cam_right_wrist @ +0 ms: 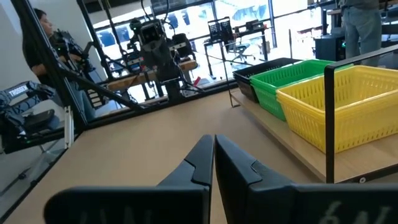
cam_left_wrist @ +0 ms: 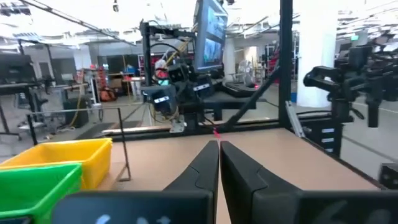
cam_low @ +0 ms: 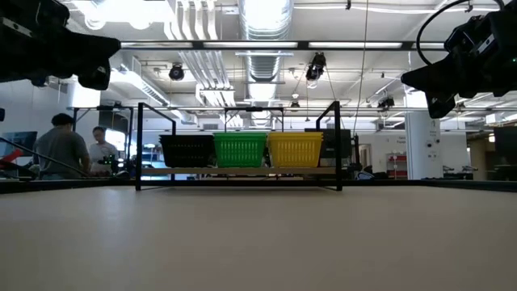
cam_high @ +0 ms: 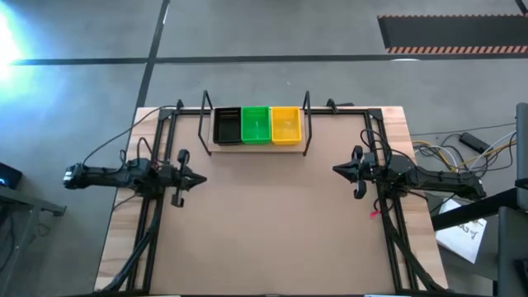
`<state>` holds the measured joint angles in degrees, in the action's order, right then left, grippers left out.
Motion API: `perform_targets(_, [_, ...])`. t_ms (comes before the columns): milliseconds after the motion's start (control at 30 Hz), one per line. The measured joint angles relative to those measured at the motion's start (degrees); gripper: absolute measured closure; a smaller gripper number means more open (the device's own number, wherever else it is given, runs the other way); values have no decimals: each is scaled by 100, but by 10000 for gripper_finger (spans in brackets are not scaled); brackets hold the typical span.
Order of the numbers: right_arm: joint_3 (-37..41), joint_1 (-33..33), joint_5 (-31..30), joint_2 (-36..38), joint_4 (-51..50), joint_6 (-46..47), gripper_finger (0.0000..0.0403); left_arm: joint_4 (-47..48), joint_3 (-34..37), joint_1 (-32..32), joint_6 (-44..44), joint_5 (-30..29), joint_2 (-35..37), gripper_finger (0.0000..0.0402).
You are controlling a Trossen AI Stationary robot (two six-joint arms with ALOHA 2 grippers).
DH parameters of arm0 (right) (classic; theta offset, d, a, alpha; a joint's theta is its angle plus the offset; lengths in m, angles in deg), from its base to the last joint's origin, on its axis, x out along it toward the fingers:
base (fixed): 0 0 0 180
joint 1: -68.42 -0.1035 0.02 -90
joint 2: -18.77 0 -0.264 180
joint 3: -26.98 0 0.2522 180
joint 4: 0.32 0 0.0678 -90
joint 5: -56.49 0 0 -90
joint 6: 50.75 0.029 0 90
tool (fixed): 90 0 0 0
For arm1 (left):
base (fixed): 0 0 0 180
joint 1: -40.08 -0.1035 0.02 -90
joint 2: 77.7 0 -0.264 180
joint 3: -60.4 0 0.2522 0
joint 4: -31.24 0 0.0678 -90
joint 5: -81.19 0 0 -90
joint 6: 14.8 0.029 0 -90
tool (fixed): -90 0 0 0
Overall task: Stack baskets on shelf by color
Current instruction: Return to Home Position
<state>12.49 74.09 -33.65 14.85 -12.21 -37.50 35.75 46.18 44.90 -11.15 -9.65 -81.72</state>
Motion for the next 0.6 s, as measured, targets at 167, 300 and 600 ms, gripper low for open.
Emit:
perform_targets(167, [0, 0, 1, 0, -1, 0, 394, 2, 3, -333, 123, 234, -90, 402])
perform_targets(300, [0, 0, 2, 0, -3, 0, 394, 16, 7, -598, 128, 284, -230, 402])
perform_targets(600, [0, 0, 2, 0, -5, 0, 394, 416, 12, -684, -255, 225, -611, 402])
